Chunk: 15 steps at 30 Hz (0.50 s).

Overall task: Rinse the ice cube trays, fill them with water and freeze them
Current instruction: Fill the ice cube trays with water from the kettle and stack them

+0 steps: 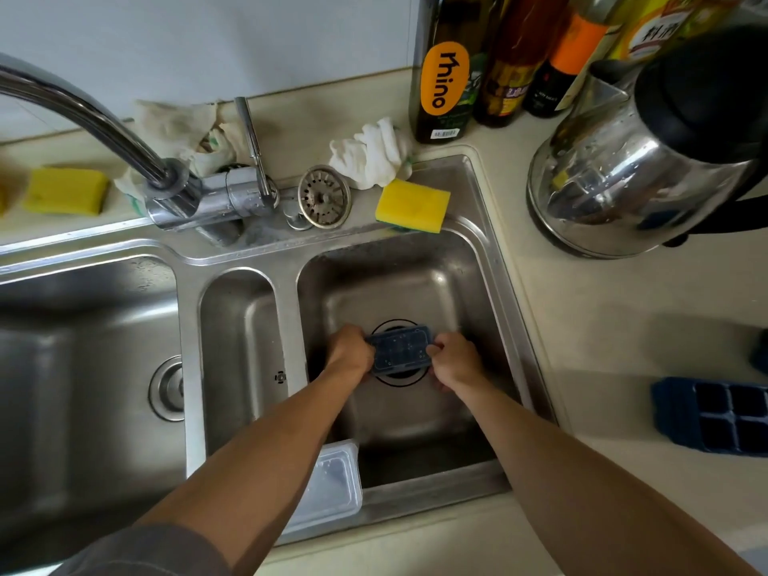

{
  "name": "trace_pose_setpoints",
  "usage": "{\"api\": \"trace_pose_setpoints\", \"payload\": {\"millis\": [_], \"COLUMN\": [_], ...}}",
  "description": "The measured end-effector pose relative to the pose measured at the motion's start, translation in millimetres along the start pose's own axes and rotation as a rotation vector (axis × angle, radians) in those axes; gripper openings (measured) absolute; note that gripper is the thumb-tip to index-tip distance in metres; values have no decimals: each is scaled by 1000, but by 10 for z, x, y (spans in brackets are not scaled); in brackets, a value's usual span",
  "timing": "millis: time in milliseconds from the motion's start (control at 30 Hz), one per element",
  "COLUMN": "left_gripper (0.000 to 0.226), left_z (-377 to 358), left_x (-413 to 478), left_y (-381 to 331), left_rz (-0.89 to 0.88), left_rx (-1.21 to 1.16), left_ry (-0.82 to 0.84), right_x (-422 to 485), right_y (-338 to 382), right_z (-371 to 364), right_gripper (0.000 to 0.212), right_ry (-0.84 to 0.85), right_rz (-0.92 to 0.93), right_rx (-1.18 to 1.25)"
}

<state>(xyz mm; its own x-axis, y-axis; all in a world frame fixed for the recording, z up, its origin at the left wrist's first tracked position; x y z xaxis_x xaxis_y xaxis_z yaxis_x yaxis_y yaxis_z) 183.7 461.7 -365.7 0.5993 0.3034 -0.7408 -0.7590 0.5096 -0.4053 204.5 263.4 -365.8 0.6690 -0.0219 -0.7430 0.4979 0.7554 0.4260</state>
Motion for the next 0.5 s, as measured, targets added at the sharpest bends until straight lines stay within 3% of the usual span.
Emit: {"api": "trace_pose_setpoints", "payload": {"millis": [400,500], "left_gripper": [57,61], "left_z": [510,717], "left_x": [-866,-1133], "left_y": [-548,-885], "left_rz": [-69,-176], "left_rx": [-410,-341], "left_ry": [-162,-216], "right_x": [-1017,-1375], "right_y": [451,556], "right_z": [675,978], "right_gripper": [14,20], "right_ry": [-9,-6], "right_rz": [221,259], "right_rx": [269,305]}}
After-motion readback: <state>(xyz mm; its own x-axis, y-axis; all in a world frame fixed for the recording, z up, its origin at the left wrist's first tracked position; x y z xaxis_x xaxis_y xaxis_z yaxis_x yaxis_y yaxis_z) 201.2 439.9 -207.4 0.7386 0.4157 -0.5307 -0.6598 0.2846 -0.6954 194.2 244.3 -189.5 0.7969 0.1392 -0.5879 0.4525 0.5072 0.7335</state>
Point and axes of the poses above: each hand's wrist, its own x-axis towards the middle knuckle, its own z-axis out of the back of the hand, y = z × x, the point moved 7 cm from there along x, towards the middle knuckle, and after that the axes turned 2 degrees about -x, right-handed, at the moved point
